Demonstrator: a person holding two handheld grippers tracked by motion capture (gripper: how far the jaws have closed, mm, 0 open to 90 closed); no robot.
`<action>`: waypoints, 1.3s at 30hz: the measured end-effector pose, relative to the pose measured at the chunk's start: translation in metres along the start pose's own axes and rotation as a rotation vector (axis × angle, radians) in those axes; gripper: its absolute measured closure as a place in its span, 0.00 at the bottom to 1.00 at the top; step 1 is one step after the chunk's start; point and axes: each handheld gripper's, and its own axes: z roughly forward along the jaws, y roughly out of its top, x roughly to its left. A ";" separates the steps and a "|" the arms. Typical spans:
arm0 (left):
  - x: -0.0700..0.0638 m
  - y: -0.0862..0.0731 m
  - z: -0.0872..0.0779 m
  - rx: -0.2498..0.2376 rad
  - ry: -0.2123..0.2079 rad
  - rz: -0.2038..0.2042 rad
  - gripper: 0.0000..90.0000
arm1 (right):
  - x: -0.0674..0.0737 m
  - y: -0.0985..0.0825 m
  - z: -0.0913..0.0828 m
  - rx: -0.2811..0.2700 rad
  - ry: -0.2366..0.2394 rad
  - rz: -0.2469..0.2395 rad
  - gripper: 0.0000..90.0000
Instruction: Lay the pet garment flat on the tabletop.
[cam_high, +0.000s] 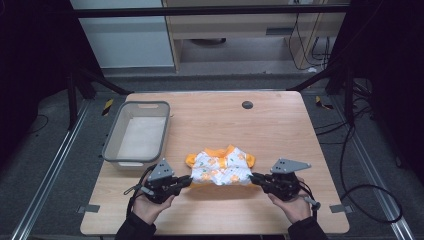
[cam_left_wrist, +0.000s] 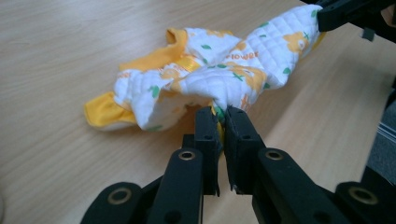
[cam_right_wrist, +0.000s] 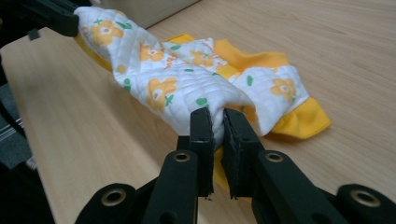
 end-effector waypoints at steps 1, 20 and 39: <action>0.005 0.003 0.004 0.000 0.006 -0.015 0.93 | -0.004 0.003 0.004 0.007 -0.004 0.014 0.92; 0.045 0.002 0.048 0.029 0.168 -0.071 0.52 | -0.044 0.011 0.056 0.014 -0.203 0.034 0.70; 0.015 -0.041 0.032 0.123 0.137 0.095 0.53 | -0.024 -0.038 0.019 0.023 -0.177 -0.017 0.53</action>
